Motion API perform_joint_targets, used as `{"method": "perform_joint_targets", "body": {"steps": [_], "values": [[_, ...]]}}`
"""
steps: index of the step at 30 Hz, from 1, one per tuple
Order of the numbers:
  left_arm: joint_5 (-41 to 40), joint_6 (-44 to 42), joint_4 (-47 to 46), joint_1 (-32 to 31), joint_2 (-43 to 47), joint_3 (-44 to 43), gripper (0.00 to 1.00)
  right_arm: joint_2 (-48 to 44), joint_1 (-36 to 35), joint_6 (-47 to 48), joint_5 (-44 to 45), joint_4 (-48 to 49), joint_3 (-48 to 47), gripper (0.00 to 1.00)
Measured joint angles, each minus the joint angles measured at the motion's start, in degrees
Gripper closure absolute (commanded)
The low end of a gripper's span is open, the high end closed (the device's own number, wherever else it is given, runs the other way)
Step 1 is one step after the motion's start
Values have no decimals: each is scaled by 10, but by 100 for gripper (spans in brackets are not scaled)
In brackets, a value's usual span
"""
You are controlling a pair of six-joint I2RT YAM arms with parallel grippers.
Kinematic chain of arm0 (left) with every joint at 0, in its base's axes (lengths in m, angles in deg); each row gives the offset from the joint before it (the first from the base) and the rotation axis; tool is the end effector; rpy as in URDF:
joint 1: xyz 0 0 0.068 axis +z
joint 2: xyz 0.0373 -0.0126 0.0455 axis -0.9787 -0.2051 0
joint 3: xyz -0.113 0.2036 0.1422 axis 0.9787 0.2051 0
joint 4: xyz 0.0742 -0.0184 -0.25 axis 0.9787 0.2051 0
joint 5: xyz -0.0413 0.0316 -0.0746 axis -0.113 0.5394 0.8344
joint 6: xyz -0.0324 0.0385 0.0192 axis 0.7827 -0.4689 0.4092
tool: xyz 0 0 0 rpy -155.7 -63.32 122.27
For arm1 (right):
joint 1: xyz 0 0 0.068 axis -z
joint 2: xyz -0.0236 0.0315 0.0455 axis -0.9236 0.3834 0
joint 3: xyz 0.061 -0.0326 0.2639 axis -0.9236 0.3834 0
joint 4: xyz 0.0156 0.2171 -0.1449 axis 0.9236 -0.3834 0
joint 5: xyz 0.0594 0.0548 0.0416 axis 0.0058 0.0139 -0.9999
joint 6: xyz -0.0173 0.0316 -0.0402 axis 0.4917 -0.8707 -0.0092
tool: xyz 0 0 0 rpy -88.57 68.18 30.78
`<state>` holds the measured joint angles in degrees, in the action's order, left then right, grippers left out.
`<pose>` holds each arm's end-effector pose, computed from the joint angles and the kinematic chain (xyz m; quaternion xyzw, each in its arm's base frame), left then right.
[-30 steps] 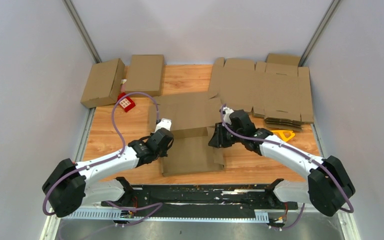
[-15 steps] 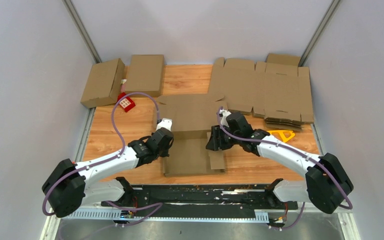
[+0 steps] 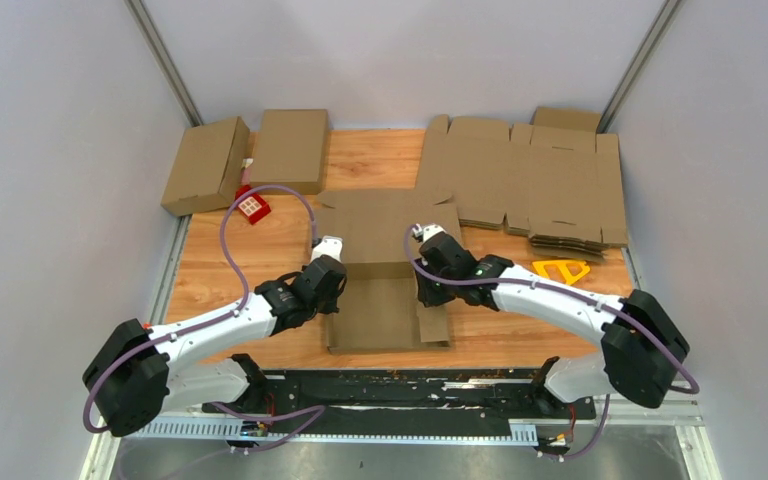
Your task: Fold the paper box
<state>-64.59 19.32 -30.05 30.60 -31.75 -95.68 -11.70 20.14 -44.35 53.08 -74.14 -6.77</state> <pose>0.1516 -0.1457 0.1867 0.0677 0.9285 -0.0576 0.3605 0.1800 0.1943 0.2089 -0.1962 0.9328 0.1671 0.2520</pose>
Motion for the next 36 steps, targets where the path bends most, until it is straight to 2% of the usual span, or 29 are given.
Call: {"method": "perform_joint_targets", "body": {"steps": [6, 13, 19, 23, 25, 27, 29, 30, 36], "values": [[-3, 12, 0, 0, 0, 0, 87, 69, -56, 9, 107, -68, -59, 75], [-2, 21, -6, -1, 0, 0, 86, 101, -78, 8, 195, -119, -87, 72], [0, 25, -11, -1, 0, 0, 86, 97, -82, 15, 200, -128, -96, 66], [0, 26, -10, -1, 0, 1, 86, 57, -81, 25, 190, -130, -96, 47], [0, 25, -7, -1, 0, 2, 86, 33, -81, 29, 191, -131, -96, 43], [6, 22, -3, -2, -1, 2, 86, 12, -80, 33, 199, -132, -96, 45], [9, 20, -2, -4, -1, 4, 86, 0, -79, 35, 208, -133, -94, 53], [10, 19, -2, -4, -1, 4, 86, -4, -77, 36, 211, -133, -91, 53], [13, 17, -2, -4, -1, 4, 86, -19, -69, 39, 199, -129, -48, 26]]}}
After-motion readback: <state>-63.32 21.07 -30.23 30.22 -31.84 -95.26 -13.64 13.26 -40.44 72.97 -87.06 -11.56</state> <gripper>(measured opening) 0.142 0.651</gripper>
